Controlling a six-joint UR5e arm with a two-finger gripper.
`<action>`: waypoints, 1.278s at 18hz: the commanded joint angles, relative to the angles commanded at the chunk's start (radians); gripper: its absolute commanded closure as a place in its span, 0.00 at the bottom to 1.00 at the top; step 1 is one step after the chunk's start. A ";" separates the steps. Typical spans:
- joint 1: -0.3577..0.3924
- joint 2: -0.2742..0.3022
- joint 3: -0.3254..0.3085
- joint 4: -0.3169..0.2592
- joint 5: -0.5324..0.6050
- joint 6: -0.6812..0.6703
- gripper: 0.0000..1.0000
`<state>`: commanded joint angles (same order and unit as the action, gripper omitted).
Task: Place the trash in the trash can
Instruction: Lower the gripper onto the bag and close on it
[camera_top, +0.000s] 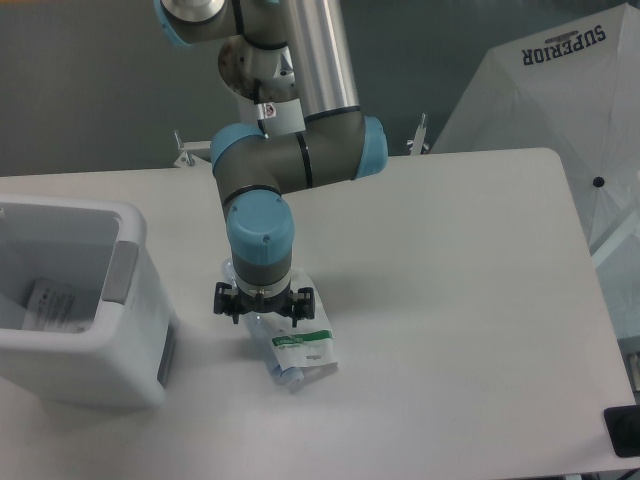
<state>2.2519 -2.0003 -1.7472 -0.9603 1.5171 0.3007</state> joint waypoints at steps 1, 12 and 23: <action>-0.002 -0.002 -0.002 0.000 0.000 -0.002 0.27; -0.009 0.006 0.003 0.000 -0.009 -0.005 0.46; -0.006 0.014 0.005 0.000 -0.012 -0.005 0.92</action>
<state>2.2457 -1.9865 -1.7426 -0.9603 1.5048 0.2961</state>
